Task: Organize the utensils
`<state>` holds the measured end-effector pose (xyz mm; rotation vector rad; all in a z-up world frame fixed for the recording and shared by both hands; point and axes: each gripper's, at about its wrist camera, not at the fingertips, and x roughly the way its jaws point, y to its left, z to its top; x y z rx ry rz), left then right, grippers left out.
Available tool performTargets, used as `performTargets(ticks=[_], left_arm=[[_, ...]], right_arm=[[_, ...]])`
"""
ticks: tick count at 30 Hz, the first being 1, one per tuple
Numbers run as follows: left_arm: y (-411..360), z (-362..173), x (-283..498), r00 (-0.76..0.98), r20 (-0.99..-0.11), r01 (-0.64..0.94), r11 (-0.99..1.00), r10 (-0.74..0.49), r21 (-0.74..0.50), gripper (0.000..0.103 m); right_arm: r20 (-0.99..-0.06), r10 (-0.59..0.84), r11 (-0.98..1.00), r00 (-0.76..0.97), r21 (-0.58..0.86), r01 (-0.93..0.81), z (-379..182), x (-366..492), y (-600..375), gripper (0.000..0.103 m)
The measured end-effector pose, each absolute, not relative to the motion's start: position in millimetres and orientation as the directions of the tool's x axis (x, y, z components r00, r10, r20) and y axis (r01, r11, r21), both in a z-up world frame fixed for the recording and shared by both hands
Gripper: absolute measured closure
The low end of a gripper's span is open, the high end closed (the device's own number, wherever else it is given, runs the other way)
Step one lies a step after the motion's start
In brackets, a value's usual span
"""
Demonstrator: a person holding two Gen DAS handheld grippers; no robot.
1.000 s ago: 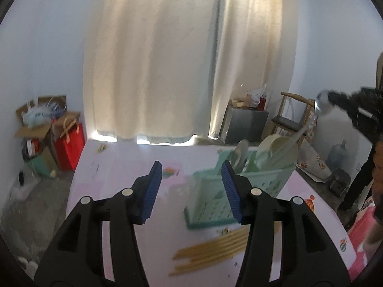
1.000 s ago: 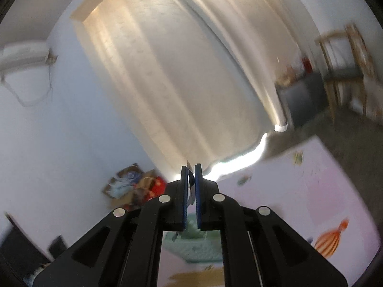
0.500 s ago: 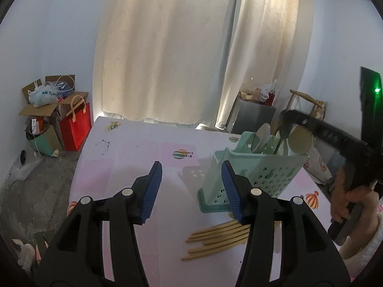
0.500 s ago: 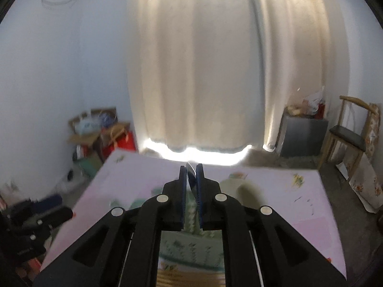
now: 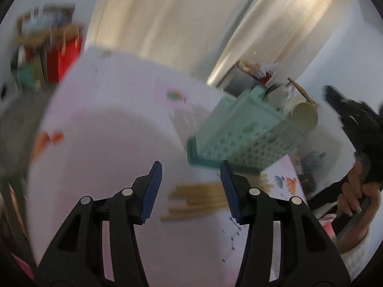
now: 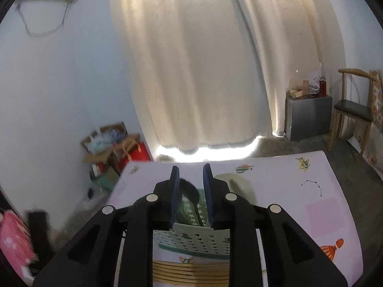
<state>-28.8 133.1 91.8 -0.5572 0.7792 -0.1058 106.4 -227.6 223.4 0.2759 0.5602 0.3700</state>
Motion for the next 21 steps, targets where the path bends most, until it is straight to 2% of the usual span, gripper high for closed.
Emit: performTargets(ticks=[5, 10, 12, 14, 16, 18, 21], left_arm=[[149, 53, -21, 0.644, -0.647, -0.193, 0.732, -0.407, -0.653, 0.066], [144, 30, 3, 0.589, -0.664, -0.212, 0.705, -0.46, -0.676, 0.068], [140, 26, 10, 0.581, -0.675, -0.21, 0.717, -0.454, -0.664, 0.077], [138, 21, 17, 0.578, -0.656, -0.206, 0.691, -0.485, -0.693, 0.077], [136, 14, 22, 0.572, -0.64, -0.216, 0.659, -0.512, -0.72, 0.087], [132, 11, 26, 0.57, -0.641, -0.216, 0.659, -0.514, -0.721, 0.092], [127, 12, 33, 0.579, -0.655, -0.223, 0.679, -0.485, -0.7, 0.092]], right_arm=[[-0.449, 0.37, 0.885, 0.813, 0.438, -0.161, 226, 73, -274, 0.077], [-0.571, 0.379, 0.859, 0.728, 0.51, -0.047, 169, 56, -307, 0.076], [-0.633, 0.352, 0.873, 0.689, 0.488, 0.003, 142, 50, -312, 0.076], [-0.667, 0.343, 0.874, 0.662, 0.485, 0.035, 121, 47, -316, 0.076], [-0.69, 0.349, 0.871, 0.634, 0.489, 0.053, 106, 49, -316, 0.076], [-0.706, 0.355, 0.867, 0.613, 0.493, 0.066, 95, 52, -315, 0.076], [-0.722, 0.35, 0.872, 0.597, 0.484, 0.074, 83, 56, -311, 0.076]])
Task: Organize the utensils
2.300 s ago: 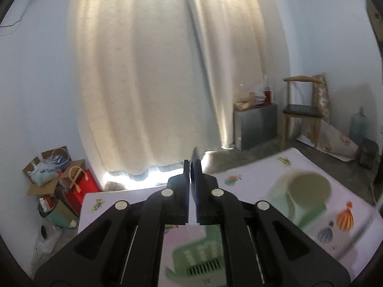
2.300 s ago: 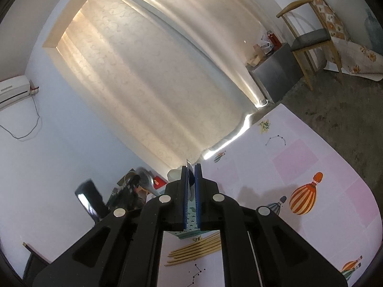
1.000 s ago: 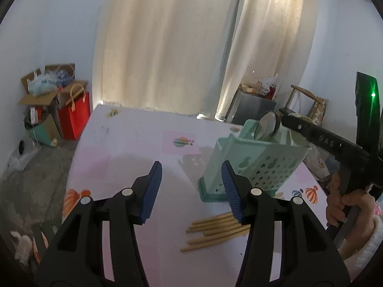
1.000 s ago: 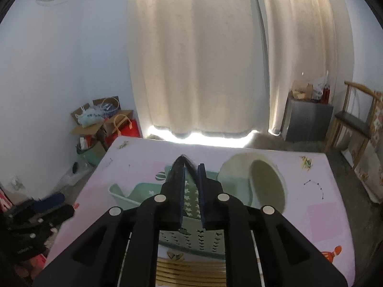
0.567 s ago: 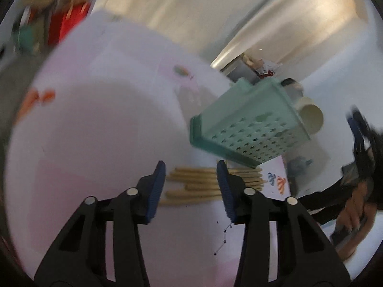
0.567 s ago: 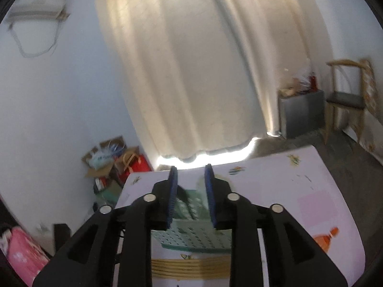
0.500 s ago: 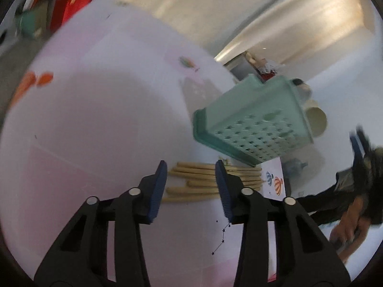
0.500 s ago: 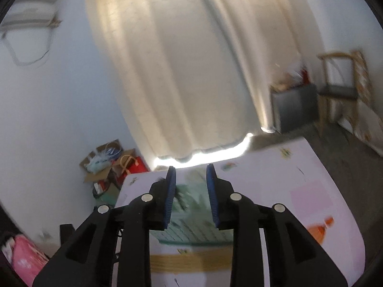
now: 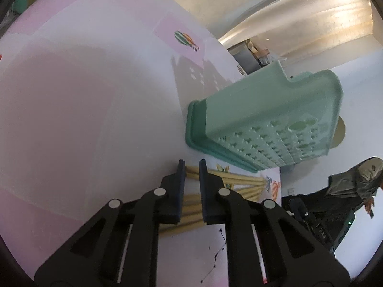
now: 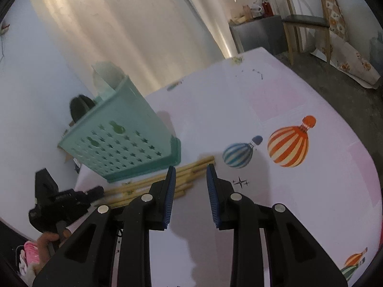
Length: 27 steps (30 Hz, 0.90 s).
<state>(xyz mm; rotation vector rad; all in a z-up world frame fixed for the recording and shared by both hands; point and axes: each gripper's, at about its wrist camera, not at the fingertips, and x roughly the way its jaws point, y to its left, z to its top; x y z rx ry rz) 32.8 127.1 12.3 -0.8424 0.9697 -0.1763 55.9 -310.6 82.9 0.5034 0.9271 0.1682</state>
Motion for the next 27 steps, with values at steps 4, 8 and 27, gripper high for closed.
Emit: performTargets(ticks=[4, 8, 27], left_arm=[[125, 13, 40, 0.595, -0.657, -0.26, 0.663, -0.463, -0.702, 0.09], [121, 13, 52, 0.606, -0.66, -0.297, 0.642, -0.445, -0.706, 0.087], [127, 43, 30, 0.604, -0.771, -0.27, 0.859, -0.202, -0.436, 0.103]], right_arm=[[-0.744, 0.345, 0.879, 0.572, 0.471, 0.081, 70, 56, -307, 0.076], [-0.755, 0.354, 0.871, 0.552, 0.481, 0.098, 63, 60, -311, 0.076], [-0.748, 0.335, 0.87, 0.573, 0.48, 0.118, 74, 50, -320, 0.076]])
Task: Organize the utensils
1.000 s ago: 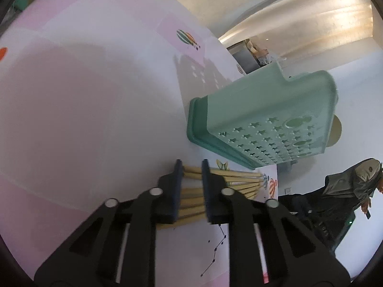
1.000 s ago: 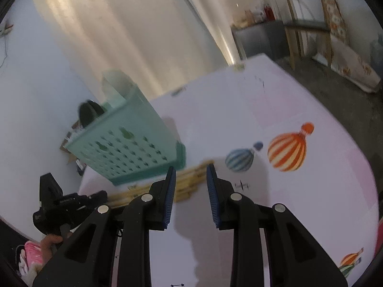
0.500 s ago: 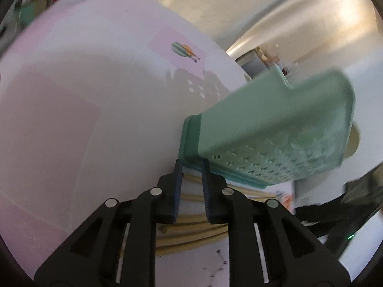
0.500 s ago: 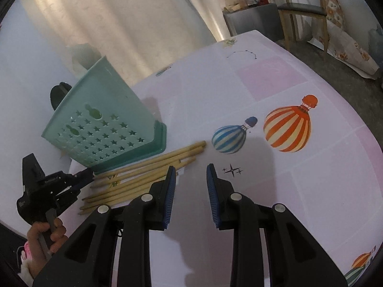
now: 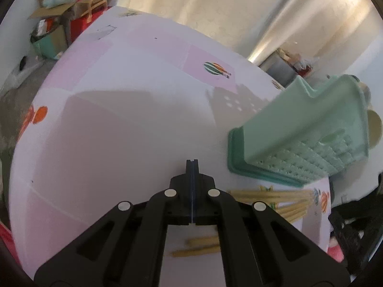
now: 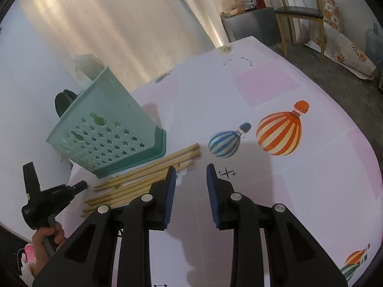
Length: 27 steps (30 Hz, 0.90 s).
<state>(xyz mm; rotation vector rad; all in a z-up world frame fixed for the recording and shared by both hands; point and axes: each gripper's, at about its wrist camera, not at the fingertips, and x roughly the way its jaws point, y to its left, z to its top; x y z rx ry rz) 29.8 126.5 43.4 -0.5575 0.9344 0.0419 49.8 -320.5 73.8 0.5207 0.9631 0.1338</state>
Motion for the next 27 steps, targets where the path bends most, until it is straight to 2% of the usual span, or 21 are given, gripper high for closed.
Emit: performTargets(ticks=[3, 5, 8, 10, 13, 17, 18, 20, 22, 23, 25, 27], left_arm=[[95, 65, 28, 0.607, -0.765, -0.039, 0.953, -0.217, -0.301, 0.1], [65, 74, 27, 0.598, -0.775, 0.119, 0.979, -0.204, -0.165, 0.091], [29, 73, 37, 0.549, -0.811, 0.302, 0.953, -0.204, -0.034, 0.082], [7, 69, 44, 0.523, -0.832, 0.406, 0.912, -0.186, 0.052, 0.071], [-10, 66, 53, 0.524, -0.831, 0.482, 0.869, -0.186, 0.109, 0.056], [-16, 56, 69, 0.452, -0.868, 0.566, 0.818, -0.205, 0.101, 0.049], [-15, 56, 72, 0.435, -0.875, 0.573, 0.815, -0.212, 0.087, 0.049], [-12, 56, 79, 0.383, -0.89, 0.571, 0.821, -0.248, 0.017, 0.056], [-2, 56, 86, 0.323, -0.897, 0.548, 0.833, -0.3, -0.081, 0.069], [2, 56, 86, 0.312, -0.898, 0.538, 0.837, -0.31, -0.102, 0.07], [9, 55, 85, 0.298, -0.901, 0.527, 0.841, -0.316, -0.121, 0.075], [15, 54, 76, 0.315, -0.91, 0.54, 0.84, -0.27, -0.062, 0.075]], right_arm=[[-0.757, 0.319, 0.875, 0.57, 0.467, 0.13, 72, 50, -320, 0.076], [-0.765, 0.316, 0.873, 0.561, 0.466, 0.144, 69, 50, -322, 0.076], [-0.771, 0.311, 0.872, 0.556, 0.464, 0.155, 66, 50, -324, 0.076], [-0.774, 0.308, 0.874, 0.553, 0.46, 0.157, 66, 51, -324, 0.076], [-0.778, 0.308, 0.875, 0.548, 0.457, 0.157, 66, 52, -325, 0.076], [-0.78, 0.311, 0.875, 0.542, 0.458, 0.156, 66, 54, -324, 0.076], [-0.781, 0.311, 0.875, 0.541, 0.458, 0.157, 66, 55, -323, 0.076], [-0.782, 0.314, 0.874, 0.538, 0.459, 0.157, 65, 55, -323, 0.076], [-0.785, 0.316, 0.874, 0.533, 0.459, 0.158, 63, 55, -322, 0.076], [-0.786, 0.318, 0.874, 0.53, 0.46, 0.158, 63, 55, -321, 0.076], [-0.788, 0.321, 0.873, 0.526, 0.462, 0.159, 62, 56, -320, 0.076], [-0.787, 0.325, 0.871, 0.525, 0.465, 0.157, 62, 56, -319, 0.076]])
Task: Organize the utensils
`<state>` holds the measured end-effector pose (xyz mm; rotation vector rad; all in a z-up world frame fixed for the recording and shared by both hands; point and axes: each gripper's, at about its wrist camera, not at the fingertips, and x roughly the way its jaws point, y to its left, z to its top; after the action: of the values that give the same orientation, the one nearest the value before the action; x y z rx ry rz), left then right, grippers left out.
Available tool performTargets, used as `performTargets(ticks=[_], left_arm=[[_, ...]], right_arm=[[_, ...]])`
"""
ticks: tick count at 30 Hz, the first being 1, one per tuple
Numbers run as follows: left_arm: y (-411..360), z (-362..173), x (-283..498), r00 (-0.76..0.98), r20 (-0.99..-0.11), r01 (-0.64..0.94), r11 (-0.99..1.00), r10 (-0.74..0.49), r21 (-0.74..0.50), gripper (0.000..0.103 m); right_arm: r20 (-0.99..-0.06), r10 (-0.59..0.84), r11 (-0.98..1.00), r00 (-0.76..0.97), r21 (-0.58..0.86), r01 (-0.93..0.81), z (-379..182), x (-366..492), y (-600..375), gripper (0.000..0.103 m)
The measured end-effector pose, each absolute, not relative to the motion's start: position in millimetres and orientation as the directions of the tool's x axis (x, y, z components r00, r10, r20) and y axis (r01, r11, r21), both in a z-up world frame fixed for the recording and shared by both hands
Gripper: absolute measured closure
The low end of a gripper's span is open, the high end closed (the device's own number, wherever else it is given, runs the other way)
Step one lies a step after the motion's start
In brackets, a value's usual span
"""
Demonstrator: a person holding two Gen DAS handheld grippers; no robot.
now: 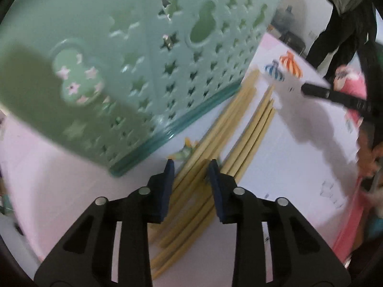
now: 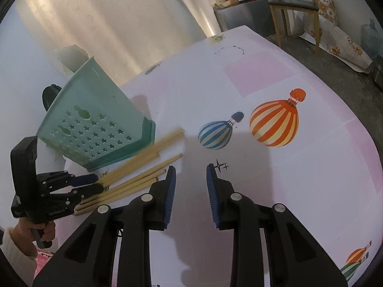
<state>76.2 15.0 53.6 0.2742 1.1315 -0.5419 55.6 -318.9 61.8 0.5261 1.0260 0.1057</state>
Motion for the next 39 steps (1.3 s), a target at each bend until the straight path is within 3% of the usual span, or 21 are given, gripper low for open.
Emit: performTargets(ticks=[2, 7, 10, 14, 19, 23, 27, 31, 39], left_arm=[[16, 54, 64, 0.338, -0.918, 0.541, 0.841, -0.207, 0.01, 0.08], [37, 51, 44, 0.346, -0.923, 0.49, 0.871, -0.168, 0.025, 0.083], [49, 54, 29, 0.408, -0.911, 0.445, 0.886, -0.069, 0.132, 0.088], [75, 55, 17, 0.384, -0.923, 0.387, 0.913, -0.036, 0.125, 0.088], [106, 58, 6, 0.346, -0.935, 0.253, 0.967, -0.078, 0.013, 0.087], [101, 57, 7, 0.332, -0.928, 0.248, 0.965, -0.168, -0.086, 0.087], [84, 55, 12, 0.324, -0.932, 0.268, 0.96, -0.164, -0.076, 0.087], [76, 57, 14, 0.323, -0.933, 0.298, 0.953, -0.157, -0.058, 0.071], [23, 65, 47, 0.359, -0.914, 0.452, 0.892, -0.191, -0.009, 0.071]], right_arm=[[-0.785, 0.326, 0.871, 0.527, 0.466, 0.155, 63, 55, -318, 0.076], [-0.778, 0.333, 0.87, 0.533, 0.471, 0.144, 67, 55, -315, 0.076], [-0.776, 0.335, 0.872, 0.535, 0.47, 0.136, 69, 54, -313, 0.076], [-0.772, 0.338, 0.869, 0.538, 0.476, 0.136, 70, 54, -314, 0.076], [-0.772, 0.342, 0.87, 0.536, 0.476, 0.131, 68, 55, -312, 0.076], [-0.775, 0.349, 0.868, 0.527, 0.479, 0.13, 66, 56, -310, 0.076], [-0.775, 0.348, 0.871, 0.528, 0.475, 0.124, 68, 58, -308, 0.076], [-0.773, 0.342, 0.872, 0.534, 0.473, 0.126, 70, 58, -309, 0.076], [-0.78, 0.344, 0.865, 0.523, 0.48, 0.147, 64, 59, -312, 0.076]])
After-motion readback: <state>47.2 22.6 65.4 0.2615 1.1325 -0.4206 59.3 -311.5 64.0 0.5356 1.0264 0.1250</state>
